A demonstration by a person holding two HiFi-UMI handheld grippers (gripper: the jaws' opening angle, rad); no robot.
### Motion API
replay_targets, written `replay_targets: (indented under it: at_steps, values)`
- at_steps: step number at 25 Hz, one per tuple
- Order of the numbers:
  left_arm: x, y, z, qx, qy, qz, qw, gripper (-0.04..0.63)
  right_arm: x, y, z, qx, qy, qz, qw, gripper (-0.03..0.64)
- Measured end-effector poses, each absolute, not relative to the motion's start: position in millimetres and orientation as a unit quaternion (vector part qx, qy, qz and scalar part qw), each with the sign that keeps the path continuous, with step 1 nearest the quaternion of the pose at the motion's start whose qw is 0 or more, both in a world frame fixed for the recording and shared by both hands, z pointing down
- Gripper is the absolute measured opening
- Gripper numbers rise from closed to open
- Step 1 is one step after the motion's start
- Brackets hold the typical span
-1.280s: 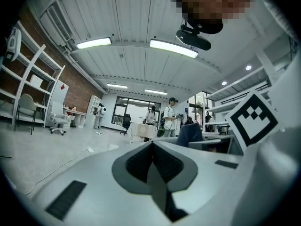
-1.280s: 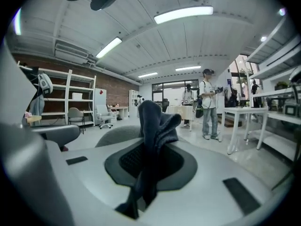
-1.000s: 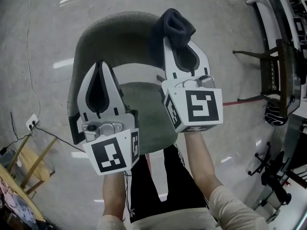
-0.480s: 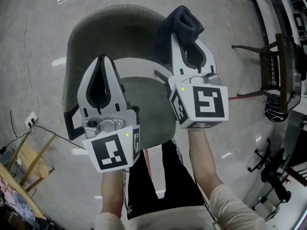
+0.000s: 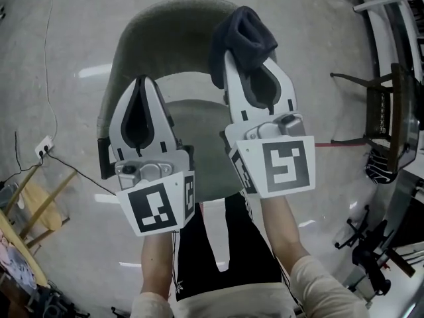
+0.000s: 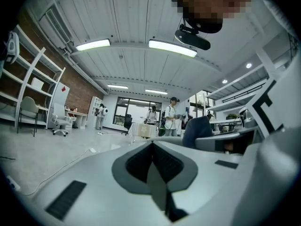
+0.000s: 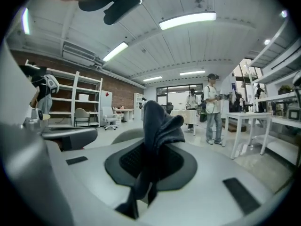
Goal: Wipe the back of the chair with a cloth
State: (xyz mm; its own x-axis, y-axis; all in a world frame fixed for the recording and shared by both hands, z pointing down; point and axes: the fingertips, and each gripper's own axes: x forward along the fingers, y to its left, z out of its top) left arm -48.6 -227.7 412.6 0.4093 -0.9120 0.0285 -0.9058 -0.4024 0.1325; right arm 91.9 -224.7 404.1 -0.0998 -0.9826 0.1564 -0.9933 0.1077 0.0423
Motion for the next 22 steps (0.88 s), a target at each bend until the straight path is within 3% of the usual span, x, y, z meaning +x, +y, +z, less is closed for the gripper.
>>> replay_targets:
  at_steps: [13, 22]
  values:
    - [-146, -226, 447, 0.792, -0.607, 0.007, 0.068, 0.015, -67, -258, 453, 0.526, -0.844, 0.070, 0.073, 0.057]
    - [-180, -223, 462, 0.778, -0.624, 0.018, 0.077, 0.015, -117, -268, 493, 0.501, -0.855, 0.096, 0.092, 0.057]
